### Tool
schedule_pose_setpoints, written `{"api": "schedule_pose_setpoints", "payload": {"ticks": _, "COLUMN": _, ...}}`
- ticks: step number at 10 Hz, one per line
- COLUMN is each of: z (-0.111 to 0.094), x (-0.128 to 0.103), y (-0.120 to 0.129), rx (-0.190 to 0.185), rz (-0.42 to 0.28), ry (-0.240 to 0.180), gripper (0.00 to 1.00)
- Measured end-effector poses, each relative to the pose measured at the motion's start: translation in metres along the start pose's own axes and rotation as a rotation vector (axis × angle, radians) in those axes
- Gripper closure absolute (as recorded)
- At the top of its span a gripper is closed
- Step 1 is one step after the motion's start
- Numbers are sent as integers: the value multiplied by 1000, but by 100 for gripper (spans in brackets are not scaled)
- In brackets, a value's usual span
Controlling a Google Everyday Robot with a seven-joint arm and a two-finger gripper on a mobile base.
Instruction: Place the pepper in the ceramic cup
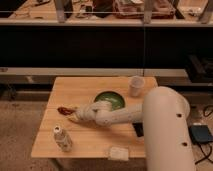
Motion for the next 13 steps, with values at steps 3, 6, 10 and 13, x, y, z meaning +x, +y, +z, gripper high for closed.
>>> {"api": "schedule_pose_setpoints", "payload": {"ticks": 3, "z": -13, "x": 13, "y": 8, "rx": -13, "rz": 16, "ry": 32, "gripper": 75}}
{"api": "schedule_pose_setpoints", "payload": {"ticks": 6, "z": -47, "x": 36, "y": 25, "rx": -42, "rz": 22, "ry": 74, "gripper": 75}}
{"api": "schedule_pose_setpoints", "payload": {"ticks": 10, "z": -126, "x": 47, "y": 53, "rx": -112, "rz": 46, "ry": 104, "gripper": 75}}
{"api": "schedule_pose_setpoints", "payload": {"ticks": 13, "z": -184, "x": 27, "y": 54, "rx": -159, "rz": 73, "ry": 86, "gripper": 75}}
